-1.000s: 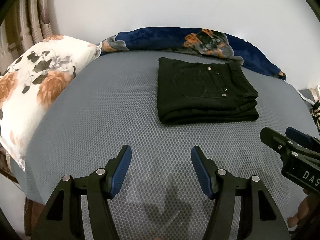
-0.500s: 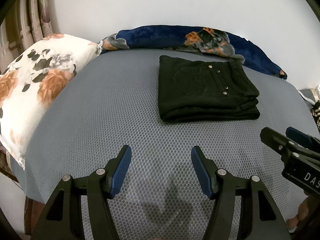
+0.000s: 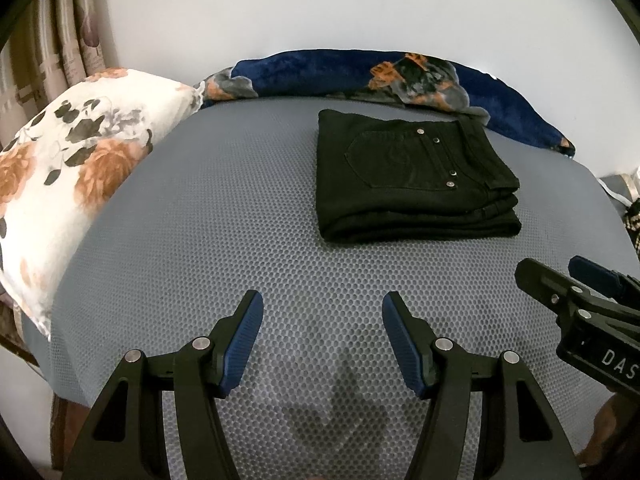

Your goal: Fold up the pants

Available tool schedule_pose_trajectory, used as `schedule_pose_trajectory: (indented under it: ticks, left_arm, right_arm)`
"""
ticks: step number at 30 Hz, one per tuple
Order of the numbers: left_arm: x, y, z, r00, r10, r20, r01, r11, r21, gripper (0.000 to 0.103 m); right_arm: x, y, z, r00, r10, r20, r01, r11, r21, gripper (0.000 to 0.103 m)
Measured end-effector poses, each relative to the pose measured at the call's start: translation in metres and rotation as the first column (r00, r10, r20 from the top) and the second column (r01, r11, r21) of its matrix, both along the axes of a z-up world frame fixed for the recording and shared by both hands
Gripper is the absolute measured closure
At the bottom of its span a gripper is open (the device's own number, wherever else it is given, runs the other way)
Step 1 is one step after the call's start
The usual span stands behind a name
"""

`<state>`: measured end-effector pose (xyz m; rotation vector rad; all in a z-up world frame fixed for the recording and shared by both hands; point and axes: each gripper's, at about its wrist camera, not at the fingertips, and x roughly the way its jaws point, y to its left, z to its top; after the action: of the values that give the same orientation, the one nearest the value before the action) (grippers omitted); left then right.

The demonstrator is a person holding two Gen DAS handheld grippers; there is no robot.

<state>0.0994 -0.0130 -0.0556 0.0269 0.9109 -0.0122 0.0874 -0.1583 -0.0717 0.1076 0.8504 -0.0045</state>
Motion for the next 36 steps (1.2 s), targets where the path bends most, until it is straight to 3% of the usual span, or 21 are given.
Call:
schedule_pose_trajectory:
  ticks: [36]
  left_arm:
    - [0.0038,-0.0019,0.0002,1.000,-0.021,-0.003,0.021,0.999,0.032,0.040]
  right_arm:
    - [-0.0004,-0.0005,-0.0059,1.000,0.002,-0.020,-0.002,1.000,0.011,0.022]
